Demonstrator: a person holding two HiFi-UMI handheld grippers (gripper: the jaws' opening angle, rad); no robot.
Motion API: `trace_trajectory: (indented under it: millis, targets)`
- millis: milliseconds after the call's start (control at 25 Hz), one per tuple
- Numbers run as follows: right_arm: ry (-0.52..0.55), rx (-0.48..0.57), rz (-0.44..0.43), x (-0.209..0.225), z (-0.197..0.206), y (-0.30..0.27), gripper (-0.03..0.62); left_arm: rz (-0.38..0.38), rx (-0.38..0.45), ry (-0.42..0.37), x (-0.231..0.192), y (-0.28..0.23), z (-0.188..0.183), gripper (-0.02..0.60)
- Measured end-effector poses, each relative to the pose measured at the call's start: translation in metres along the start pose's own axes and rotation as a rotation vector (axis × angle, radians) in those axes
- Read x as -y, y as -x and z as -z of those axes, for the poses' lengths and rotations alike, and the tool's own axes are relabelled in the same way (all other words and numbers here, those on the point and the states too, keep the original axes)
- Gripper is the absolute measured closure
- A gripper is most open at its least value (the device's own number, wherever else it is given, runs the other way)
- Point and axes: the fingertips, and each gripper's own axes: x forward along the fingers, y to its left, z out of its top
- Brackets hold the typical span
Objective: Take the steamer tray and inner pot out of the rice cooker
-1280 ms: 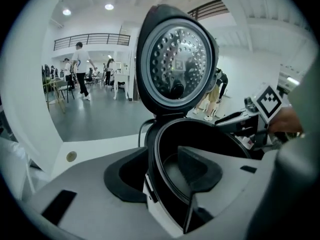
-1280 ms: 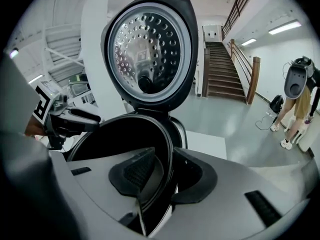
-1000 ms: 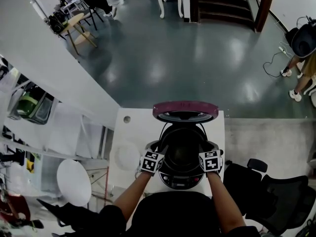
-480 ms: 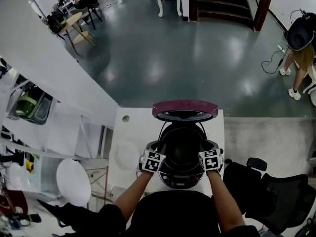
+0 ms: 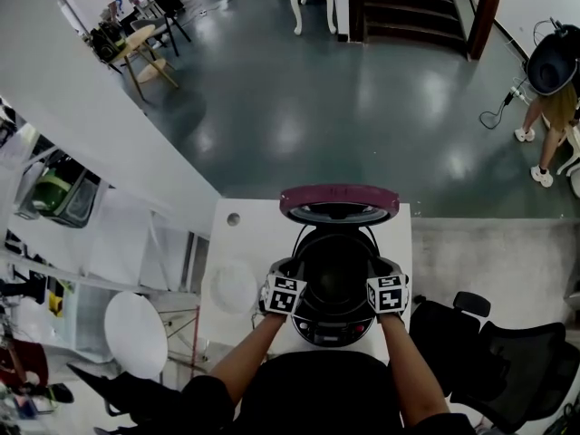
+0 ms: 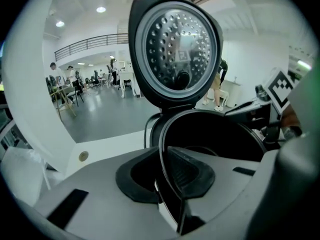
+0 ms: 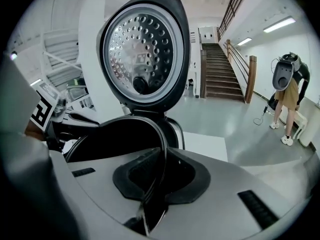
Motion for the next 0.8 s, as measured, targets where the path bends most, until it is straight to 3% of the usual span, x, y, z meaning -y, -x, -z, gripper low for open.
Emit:
trace_trajectory:
  millis: [120, 800]
  targets:
    - [-0.041, 0.039, -0.013, -0.002, -0.007, 0.005, 0.565, 0.005, 0.006, 0.062, -0.003, 0.002, 0.000, 0.540]
    - [-0.110, 0.135, -0.070, -0.007, -0.031, 0.038, 0.571, 0.001, 0.120, 0.152, 0.000, 0.040, -0.025, 0.551]
